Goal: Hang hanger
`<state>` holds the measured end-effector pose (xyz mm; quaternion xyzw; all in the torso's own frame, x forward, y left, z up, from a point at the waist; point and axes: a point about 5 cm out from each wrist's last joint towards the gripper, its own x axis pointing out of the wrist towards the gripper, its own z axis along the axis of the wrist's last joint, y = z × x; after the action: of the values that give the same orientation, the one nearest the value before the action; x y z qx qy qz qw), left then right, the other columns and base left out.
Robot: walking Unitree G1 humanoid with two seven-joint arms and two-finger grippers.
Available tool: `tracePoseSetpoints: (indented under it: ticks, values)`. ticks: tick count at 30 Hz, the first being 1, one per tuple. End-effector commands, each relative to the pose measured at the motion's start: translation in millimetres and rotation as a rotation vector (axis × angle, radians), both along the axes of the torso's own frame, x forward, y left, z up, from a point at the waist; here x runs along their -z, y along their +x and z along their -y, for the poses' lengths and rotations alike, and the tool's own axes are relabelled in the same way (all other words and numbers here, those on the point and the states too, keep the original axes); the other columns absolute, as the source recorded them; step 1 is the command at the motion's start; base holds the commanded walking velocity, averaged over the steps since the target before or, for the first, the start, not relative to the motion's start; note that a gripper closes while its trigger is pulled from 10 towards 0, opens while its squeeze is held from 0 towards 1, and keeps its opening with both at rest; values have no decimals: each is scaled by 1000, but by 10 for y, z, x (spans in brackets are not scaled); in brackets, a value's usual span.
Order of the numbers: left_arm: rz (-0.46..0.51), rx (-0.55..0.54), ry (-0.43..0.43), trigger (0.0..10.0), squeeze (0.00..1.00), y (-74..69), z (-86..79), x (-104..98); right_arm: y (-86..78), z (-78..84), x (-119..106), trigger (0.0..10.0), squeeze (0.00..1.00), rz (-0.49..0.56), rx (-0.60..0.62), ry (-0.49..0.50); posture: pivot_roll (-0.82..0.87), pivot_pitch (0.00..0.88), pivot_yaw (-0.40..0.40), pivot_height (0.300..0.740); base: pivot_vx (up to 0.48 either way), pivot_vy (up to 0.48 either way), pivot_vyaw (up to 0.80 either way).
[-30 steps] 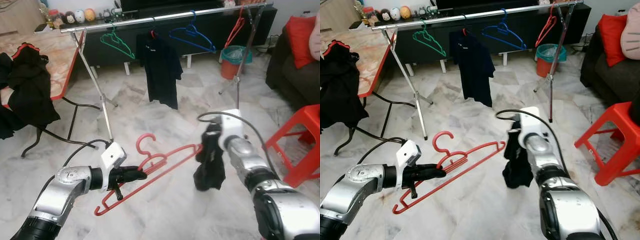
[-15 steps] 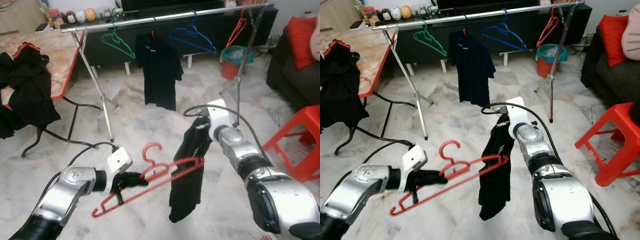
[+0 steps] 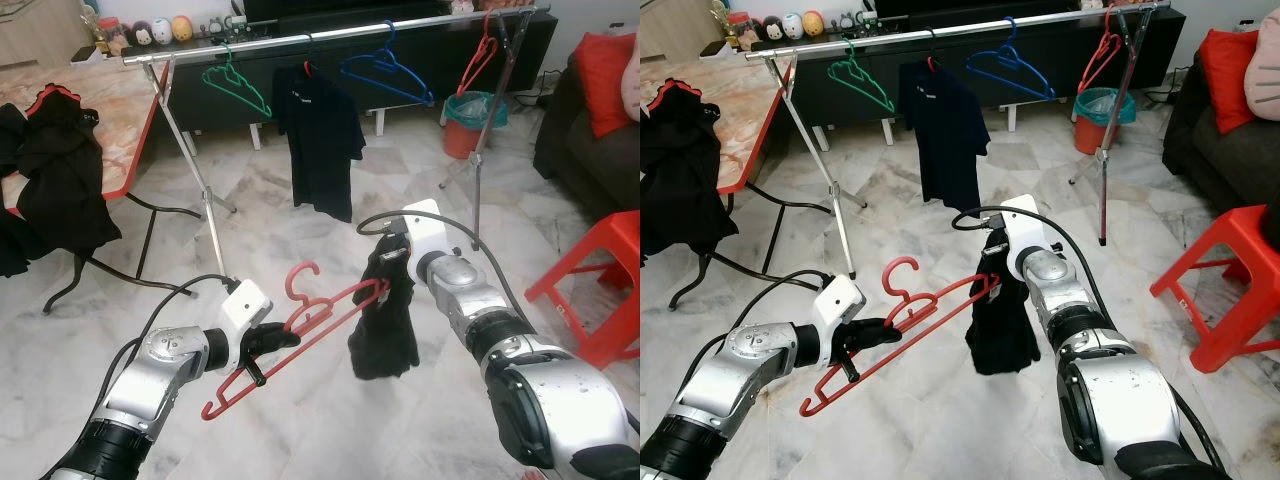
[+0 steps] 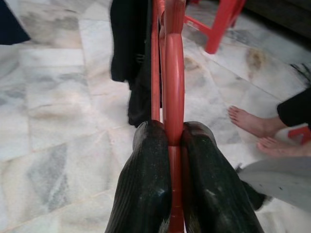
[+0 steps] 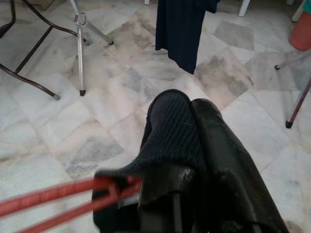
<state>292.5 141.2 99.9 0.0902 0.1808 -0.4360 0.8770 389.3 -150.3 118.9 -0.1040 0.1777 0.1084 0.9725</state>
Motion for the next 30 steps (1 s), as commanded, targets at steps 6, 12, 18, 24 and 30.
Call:
tracePoseSetpoints:
  ticks: [6,12,18,24,30]
  values:
    - [-3,29,-52,10000,0,-11,35,-48,-36,-97,68,10000,0,-28,-46,29,-37,38,59,740,0,0,0]
    - [-3,45,-52,10000,0,-43,35,-43,-62,-114,120,10000,0,-50,-54,31,-32,41,58,740,0,0,0]
    - [27,-71,-4,10000,0,63,-26,-9,-57,-127,106,10000,0,-44,-54,40,-32,45,57,740,0,0,0]
    - [24,-132,9,10000,0,113,-42,13,-51,-135,85,10000,0,-33,-53,62,-40,47,60,740,0,0,0]
    - [17,-87,-12,10000,0,81,25,12,-66,-219,89,10000,0,-45,-100,112,-42,48,61,740,0,0,0]
